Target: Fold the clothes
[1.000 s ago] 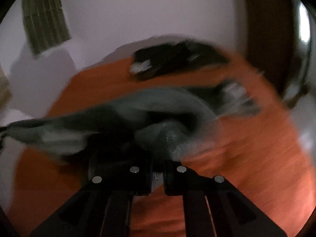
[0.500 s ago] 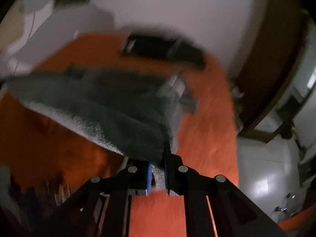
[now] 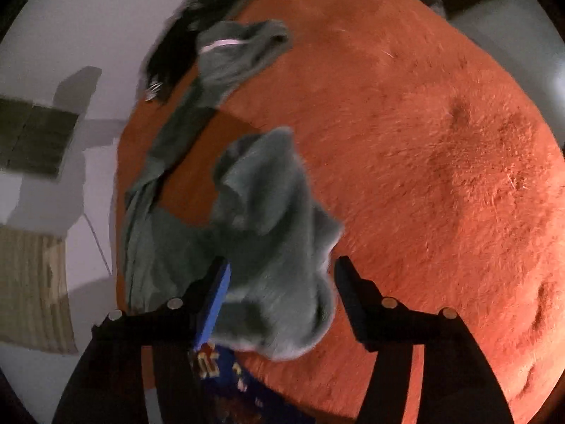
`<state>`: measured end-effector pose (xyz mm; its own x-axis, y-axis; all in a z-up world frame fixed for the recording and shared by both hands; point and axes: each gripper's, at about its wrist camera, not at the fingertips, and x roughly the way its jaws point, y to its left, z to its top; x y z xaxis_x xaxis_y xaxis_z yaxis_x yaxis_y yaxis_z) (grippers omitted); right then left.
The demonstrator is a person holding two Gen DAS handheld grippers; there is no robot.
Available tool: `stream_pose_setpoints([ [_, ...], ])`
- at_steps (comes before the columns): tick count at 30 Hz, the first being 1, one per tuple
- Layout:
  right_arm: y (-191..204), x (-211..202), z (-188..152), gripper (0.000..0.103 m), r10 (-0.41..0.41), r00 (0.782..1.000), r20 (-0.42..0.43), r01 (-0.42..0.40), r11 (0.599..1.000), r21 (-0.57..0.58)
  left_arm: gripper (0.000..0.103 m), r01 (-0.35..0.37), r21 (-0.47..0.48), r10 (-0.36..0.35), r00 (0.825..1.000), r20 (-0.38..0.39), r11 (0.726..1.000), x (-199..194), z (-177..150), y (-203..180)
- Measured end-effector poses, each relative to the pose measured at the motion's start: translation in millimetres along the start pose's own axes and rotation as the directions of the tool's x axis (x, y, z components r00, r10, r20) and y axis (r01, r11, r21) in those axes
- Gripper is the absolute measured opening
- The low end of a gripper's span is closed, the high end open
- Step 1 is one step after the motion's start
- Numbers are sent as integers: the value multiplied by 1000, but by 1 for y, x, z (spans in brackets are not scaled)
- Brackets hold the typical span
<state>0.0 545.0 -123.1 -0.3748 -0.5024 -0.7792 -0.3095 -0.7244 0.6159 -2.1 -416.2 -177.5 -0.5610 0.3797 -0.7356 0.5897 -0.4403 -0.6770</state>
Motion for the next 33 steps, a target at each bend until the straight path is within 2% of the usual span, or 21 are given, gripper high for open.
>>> stream_pose_setpoints([
  [2,-10,23,4,61,-15,1000,-16,16,999,45,35,5,84,-2,999,-35,996,15,-18,-26],
  [4,-14,46,4,60,17,999,-50,-13,996,86,36,22,146,-12,998,-68,989,27,-35,-42],
  [5,-13,53,2,38,46,998,-49,-40,994,104,36,29,175,-14,996,-85,984,32,-44,-49],
  [6,-7,53,0,19,55,998,-17,-53,994,99,36,30,207,-10,995,-97,978,35,-55,-53],
  [7,6,45,-2,11,35,999,40,-37,997,67,36,29,237,-4,995,-102,971,37,-59,-59],
  [9,41,26,-7,11,-1,985,170,7,999,-32,36,24,332,7,996,-92,943,34,-82,-75],
  [10,75,14,-10,11,-15,968,250,52,988,-144,36,21,380,11,997,-82,925,31,-93,-84],
  [11,111,9,-15,11,-32,949,313,117,959,-257,36,17,426,15,997,-72,905,30,-104,-94],
  [13,184,10,-45,14,-63,921,383,254,844,-472,36,6,511,18,999,-42,860,38,-118,-119],
  [14,213,22,-60,19,-74,932,356,272,791,-548,36,4,550,18,999,-35,835,40,-128,-127],
  [15,233,43,-75,25,-87,962,258,229,769,-597,37,2,588,19,999,-29,809,42,-139,-135],
  [16,248,67,-89,38,-72,993,96,116,777,-619,37,1,622,20,999,-27,783,45,-150,-143],
  [17,252,90,-99,38,-9,994,-105,-54,812,-581,37,9,633,28,998,-49,774,55,-159,-147],
  [19,246,108,-109,36,96,953,-287,-225,859,-460,37,20,625,57,993,-102,780,73,-172,-145],
  [20,241,109,-110,36,117,946,-303,-243,873,-422,37,22,625,67,991,-118,780,80,-176,-142],
  [23,227,75,-82,36,47,996,-80,-80,872,-483,37,-1,633,105,986,-128,774,90,-179,-132],
  [24,218,65,-68,37,28,1000,3,-23,882,-470,37,-6,625,111,986,-128,781,92,-175,-127],
  [26,200,60,-43,37,14,996,86,23,911,-412,37,-5,593,112,983,-145,805,99,-168,-121],
  [28,178,73,-29,37,-13,996,86,42,936,-350,37,5,574,102,983,-154,819,100,-164,-119],
  [31,139,108,-21,37,-56,998,5,56,974,-219,37,5,562,93,985,-145,827,104,-162,-120],
  [33,108,131,-22,38,-18,998,-68,13,997,-79,37,6,553,88,986,-143,833,102,-159,-116],
])
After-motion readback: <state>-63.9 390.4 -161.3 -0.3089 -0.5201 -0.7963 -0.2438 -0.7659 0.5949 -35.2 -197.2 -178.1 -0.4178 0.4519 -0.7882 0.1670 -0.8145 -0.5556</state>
